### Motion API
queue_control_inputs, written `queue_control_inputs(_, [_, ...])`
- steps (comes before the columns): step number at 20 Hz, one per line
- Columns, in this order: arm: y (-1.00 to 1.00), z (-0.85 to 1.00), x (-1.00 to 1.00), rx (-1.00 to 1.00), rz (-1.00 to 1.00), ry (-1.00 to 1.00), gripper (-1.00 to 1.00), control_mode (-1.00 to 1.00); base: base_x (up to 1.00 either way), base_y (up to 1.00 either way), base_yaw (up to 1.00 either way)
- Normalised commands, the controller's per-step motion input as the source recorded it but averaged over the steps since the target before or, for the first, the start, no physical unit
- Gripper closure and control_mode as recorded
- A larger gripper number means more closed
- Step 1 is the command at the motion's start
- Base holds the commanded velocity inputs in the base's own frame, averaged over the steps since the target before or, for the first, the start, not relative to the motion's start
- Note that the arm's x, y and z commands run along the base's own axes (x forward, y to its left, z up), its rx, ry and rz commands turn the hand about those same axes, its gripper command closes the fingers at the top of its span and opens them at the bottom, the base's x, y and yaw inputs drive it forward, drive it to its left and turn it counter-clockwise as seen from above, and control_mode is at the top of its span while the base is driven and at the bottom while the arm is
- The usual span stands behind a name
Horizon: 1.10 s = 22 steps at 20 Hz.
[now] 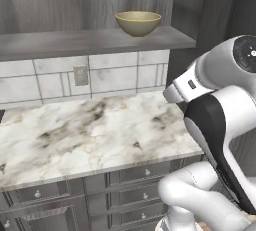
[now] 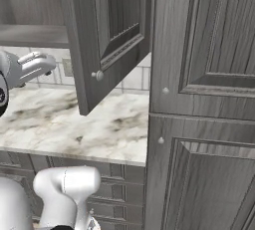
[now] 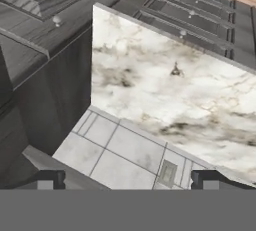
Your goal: Move the bowls from the cabinet to the plates on the dining table.
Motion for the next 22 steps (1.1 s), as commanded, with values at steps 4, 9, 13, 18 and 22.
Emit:
queue_control_inputs(4, [-0.07,0.18,0.27,-0.01,0.14,0.00,-1.00,-1.00,0.00,0.00,0.00])
queue_control_inputs(9, [0.00,0.24,0.26,0.00,0.01,0.00,-1.00,-1.00,0.00,0.00,0.00])
queue_control_inputs(13, [0.00,0.25,0.30,0.00,0.00,0.00,-1.00,-1.00,0.00,0.00,0.00])
queue_control_inputs(18, [0.00,0.09,0.31,-0.06,0.00,0.00,-1.00,-1.00,0.00,0.00,0.00])
queue_control_inputs(22, [0.00,0.00,0.31,-0.13,0.00,0.00,-1.00,-1.00,0.00,0.00,0.00])
